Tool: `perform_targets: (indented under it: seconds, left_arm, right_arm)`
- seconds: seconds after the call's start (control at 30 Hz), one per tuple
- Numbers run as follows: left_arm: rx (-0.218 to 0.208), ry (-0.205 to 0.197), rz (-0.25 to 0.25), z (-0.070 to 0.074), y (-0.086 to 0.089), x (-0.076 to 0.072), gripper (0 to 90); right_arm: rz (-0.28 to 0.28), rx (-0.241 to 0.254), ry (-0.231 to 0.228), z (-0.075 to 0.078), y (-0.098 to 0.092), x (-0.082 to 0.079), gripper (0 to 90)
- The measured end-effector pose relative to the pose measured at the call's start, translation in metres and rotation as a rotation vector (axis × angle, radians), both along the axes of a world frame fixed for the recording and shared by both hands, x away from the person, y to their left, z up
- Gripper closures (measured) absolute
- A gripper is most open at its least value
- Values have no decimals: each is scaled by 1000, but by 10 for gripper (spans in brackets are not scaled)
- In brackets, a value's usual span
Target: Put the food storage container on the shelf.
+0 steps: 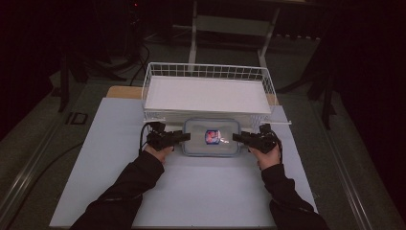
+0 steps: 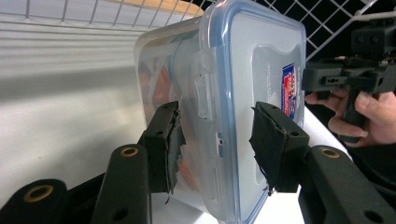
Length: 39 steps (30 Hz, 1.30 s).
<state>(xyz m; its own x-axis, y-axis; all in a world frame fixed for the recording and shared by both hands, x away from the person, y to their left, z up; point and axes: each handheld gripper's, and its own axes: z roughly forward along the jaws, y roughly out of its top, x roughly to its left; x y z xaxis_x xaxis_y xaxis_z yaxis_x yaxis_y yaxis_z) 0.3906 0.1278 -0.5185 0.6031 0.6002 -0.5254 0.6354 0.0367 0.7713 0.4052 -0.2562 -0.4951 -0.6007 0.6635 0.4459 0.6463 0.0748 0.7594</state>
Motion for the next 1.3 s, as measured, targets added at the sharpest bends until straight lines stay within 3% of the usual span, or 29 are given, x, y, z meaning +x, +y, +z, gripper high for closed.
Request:
perform_targets:
  seconds: [0.13,0.2,0.23,0.33,0.57,0.6,0.7,0.73,0.8,0.83,0.87,1.03,1.2,1.3]
  left_arm:
    - [6,-25,20,-1,-3,1,495]
    - [23,-47,61,0,-4,1,482]
    - [28,-50,82,0,-4,2,485]
    - [-8,-19,85,-2,-3,5,486]
    - [32,-69,108,-1,-5,7,460]
    - [43,-77,116,0,-6,7,460]
    - [50,-77,116,2,-6,6,449]
    - [47,-76,116,3,-6,5,448]
    - [54,-96,96,5,-6,2,402]
    - [49,-96,91,7,-5,0,384]
    - [36,-84,98,8,-5,-2,383]
    - [32,-94,67,11,4,-12,304]
    - [3,-101,28,13,8,-30,227]
    - [21,-116,-14,18,8,-40,164]
  right_arm:
    - [-34,-8,-24,1,3,0,458]
    - [-48,-24,-34,1,5,2,494]
    - [-55,-33,-37,2,7,2,470]
    - [-82,-45,-29,2,11,4,456]
    - [-124,-60,-3,6,16,4,441]
    - [-140,-82,-45,4,16,6,428]
    - [-155,-90,-53,4,18,5,420]
    - [-137,-116,-151,2,16,9,409]
    - [-129,-112,-142,2,16,6,391]
    - [-134,-90,-87,3,18,2,381]
    - [-136,-89,-85,3,17,0,370]
    - [-136,-107,-138,7,16,-9,349]
    - [-125,-73,-138,13,13,-21,349]
    - [-102,-76,-149,16,15,-31,348]
